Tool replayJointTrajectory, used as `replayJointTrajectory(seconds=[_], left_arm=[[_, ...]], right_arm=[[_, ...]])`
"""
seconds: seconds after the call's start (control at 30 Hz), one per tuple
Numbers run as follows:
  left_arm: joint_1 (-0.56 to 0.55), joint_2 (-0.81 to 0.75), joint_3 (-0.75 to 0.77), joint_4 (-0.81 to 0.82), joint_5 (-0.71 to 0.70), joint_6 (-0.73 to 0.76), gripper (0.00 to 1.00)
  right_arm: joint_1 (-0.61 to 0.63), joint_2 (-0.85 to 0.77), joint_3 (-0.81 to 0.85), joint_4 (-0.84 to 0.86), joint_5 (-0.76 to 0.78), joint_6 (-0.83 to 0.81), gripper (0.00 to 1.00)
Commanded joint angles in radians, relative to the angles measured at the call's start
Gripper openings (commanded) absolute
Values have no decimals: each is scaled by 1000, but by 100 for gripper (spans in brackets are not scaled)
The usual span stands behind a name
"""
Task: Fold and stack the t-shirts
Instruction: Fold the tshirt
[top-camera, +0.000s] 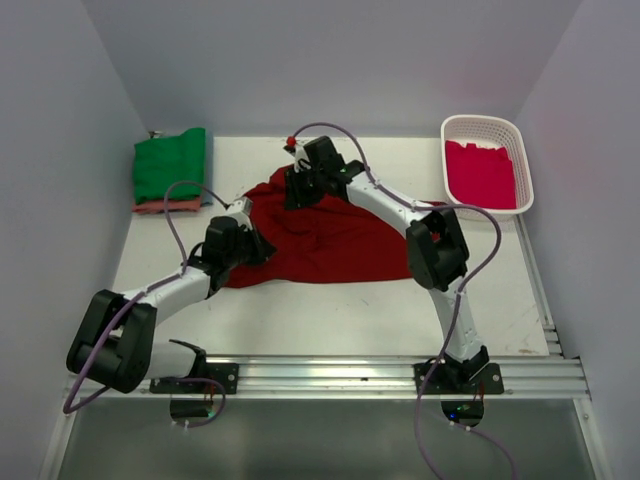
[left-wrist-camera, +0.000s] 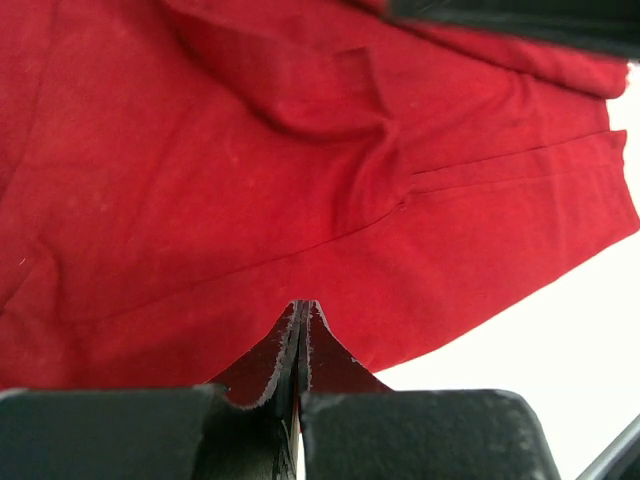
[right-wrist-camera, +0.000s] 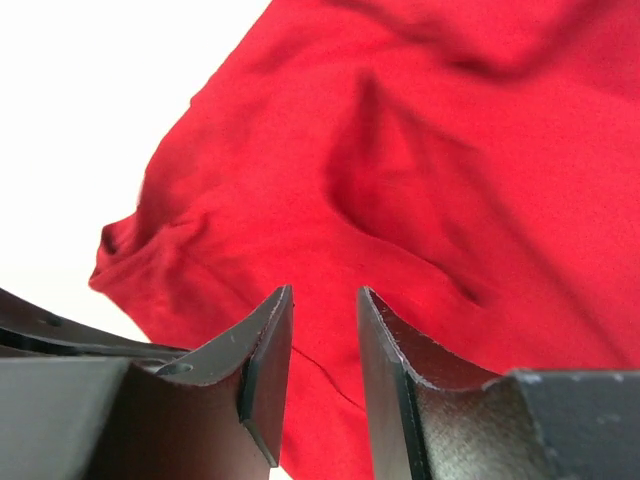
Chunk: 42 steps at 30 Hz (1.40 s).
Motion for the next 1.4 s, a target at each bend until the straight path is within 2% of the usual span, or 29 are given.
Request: replayJointTrajectory(seconds=[0.0, 0.2, 0.43, 0.6, 0.83, 1.07, 1.37], left_arm=[[-5, -14, -34, 106, -59, -32, 0], [-5, 53, -80, 169, -78, -39, 0], [-5, 134, -112, 241, -93, -37, 0], [-7, 176, -115, 236, -88, -35, 0], [-15, 102, -171, 166, -102, -51, 0], [-50, -39, -194, -4, -142, -52, 0], [-58, -50, -218, -3, -154, -52, 0]], right_arm=[[10, 91, 99, -70, -109, 4, 35], [40, 179, 171, -72, -129, 20, 35], [51, 218, 215, -84, -118, 15, 35], [51, 227, 223, -95, -84, 4, 35], [50, 249, 238, -107, -41, -3, 34], [50, 275, 277, -126, -9, -17, 35], [51, 282, 241, -113, -11, -20, 34]])
